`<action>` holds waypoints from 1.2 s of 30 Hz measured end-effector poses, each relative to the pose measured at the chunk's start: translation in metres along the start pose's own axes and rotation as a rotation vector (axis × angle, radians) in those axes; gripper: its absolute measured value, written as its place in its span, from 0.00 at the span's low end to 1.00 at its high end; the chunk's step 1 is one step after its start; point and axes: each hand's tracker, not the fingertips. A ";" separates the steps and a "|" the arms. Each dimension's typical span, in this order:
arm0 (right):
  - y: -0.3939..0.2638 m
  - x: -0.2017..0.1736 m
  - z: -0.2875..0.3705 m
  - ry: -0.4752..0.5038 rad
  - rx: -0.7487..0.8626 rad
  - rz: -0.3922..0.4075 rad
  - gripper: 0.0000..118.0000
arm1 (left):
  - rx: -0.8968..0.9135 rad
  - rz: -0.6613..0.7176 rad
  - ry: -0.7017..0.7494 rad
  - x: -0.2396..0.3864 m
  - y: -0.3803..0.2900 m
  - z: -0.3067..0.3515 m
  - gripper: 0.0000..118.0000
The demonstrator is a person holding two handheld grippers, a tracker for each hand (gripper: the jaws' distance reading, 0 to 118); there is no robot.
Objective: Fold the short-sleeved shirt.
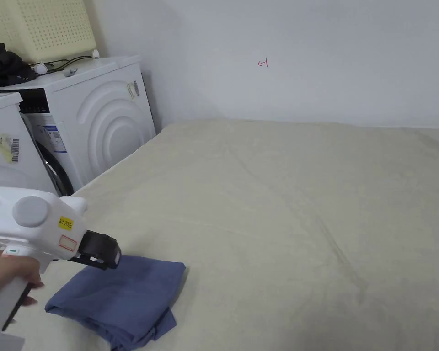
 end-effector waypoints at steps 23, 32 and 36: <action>-0.013 -0.025 0.197 -0.356 1.053 0.291 0.00 | 1.125 -0.122 -0.288 0.352 -0.126 0.198 0.00; -0.049 -0.022 0.133 -0.428 1.089 0.332 0.00 | 1.083 -0.114 -0.178 0.379 -0.163 0.165 0.00; -0.051 -0.009 0.116 -0.444 0.943 0.182 0.00 | 1.112 -0.128 -0.138 0.385 -0.182 0.154 0.00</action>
